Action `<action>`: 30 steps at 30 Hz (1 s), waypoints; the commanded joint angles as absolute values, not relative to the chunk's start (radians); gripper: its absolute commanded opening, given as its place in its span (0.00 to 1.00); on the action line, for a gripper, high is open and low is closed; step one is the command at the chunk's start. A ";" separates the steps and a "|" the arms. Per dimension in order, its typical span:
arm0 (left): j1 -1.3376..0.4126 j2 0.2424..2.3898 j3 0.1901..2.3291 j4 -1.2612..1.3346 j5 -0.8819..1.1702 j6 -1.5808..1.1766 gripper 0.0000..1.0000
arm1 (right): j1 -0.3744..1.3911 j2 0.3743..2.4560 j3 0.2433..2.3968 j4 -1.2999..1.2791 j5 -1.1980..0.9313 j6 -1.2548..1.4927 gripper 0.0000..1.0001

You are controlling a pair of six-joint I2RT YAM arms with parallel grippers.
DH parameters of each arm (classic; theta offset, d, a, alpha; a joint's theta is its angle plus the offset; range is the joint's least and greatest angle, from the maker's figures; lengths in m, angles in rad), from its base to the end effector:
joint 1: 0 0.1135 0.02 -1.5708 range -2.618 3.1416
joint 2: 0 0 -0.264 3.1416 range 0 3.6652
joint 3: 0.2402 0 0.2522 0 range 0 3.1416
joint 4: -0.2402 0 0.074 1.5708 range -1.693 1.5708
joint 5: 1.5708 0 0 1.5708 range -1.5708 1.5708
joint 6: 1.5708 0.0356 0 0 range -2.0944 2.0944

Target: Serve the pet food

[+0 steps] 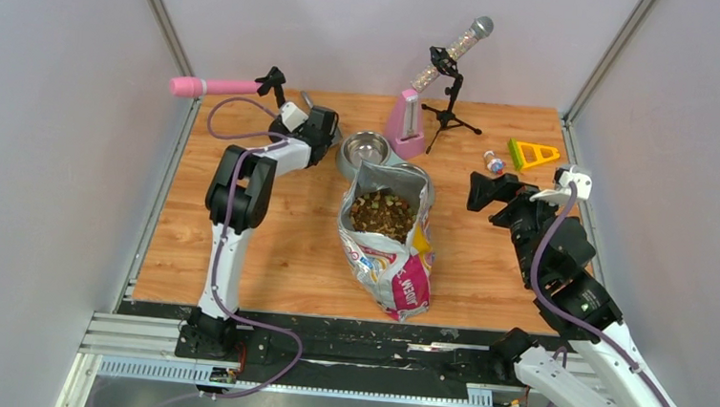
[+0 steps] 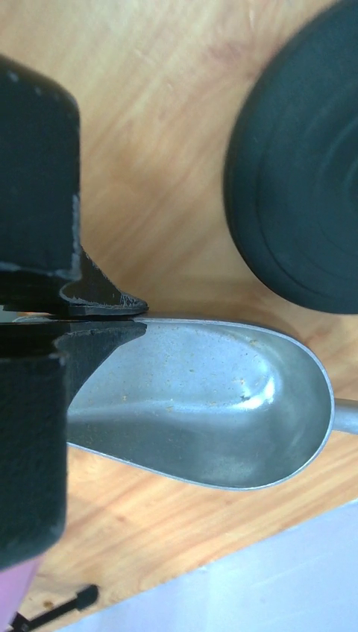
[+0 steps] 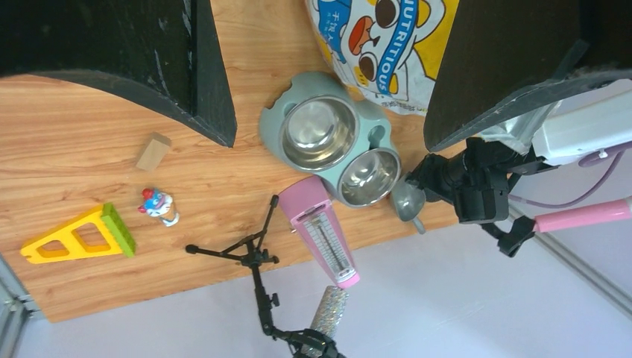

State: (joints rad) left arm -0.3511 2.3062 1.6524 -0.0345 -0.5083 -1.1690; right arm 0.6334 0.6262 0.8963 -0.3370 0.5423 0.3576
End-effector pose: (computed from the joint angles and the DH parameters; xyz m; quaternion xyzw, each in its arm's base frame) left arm 0.4841 -0.1589 0.1411 -0.4465 0.7603 -0.1200 0.4562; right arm 0.1160 0.0624 0.3844 0.0845 0.7221 0.1408 0.6720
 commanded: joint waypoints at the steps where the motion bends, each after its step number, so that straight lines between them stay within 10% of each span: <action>1: -0.351 2.171 1.569 -0.015 -0.438 -1.041 0.00 | 0.629 0.623 0.885 -0.301 0.459 0.385 1.00; 17: -0.405 1.571 1.408 -0.009 -0.143 -0.326 0.00 | 0.564 1.011 1.260 -0.524 -0.001 0.542 1.00; 30: -0.405 1.175 1.474 -0.376 0.551 0.328 0.00 | 0.537 0.999 1.369 -0.503 -0.373 0.525 1.00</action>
